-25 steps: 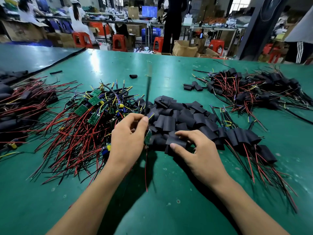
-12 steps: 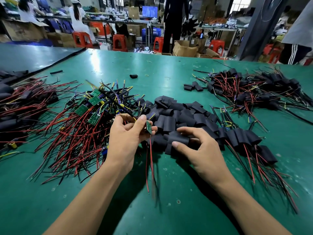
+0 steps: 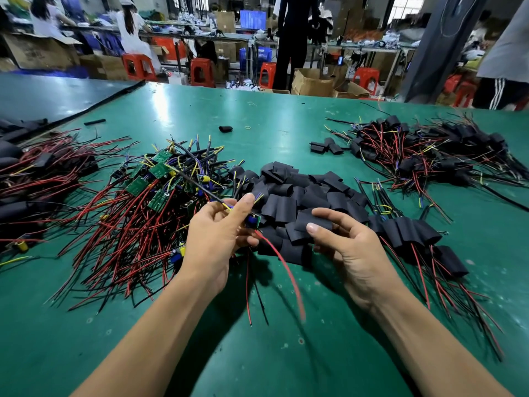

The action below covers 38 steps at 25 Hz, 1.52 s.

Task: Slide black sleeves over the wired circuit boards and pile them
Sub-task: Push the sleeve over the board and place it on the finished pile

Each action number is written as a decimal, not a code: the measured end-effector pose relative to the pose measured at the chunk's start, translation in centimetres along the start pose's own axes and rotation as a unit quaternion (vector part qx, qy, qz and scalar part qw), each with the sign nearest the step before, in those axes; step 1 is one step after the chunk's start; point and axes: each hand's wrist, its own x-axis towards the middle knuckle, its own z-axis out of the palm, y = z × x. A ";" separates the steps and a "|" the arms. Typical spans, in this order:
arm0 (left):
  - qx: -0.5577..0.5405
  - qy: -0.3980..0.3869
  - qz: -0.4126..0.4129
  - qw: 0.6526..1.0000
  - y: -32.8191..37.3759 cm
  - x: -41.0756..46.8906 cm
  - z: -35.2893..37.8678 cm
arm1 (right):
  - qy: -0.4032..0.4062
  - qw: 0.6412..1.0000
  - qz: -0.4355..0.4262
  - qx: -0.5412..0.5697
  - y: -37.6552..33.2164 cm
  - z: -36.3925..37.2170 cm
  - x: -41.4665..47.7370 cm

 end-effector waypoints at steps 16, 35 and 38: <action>-0.008 -0.041 0.052 0.998 1.1 -0.4 0.0 | 0.084 0.988 0.035 0.122 -1.0 -1.4 1.1; -0.051 0.096 0.059 0.992 1.1 0.9 -0.7 | 0.012 0.991 0.081 0.110 -1.3 -1.6 0.9; -0.052 0.093 0.053 0.993 1.3 0.8 -0.7 | 0.008 0.990 0.084 0.115 -1.3 -1.5 0.8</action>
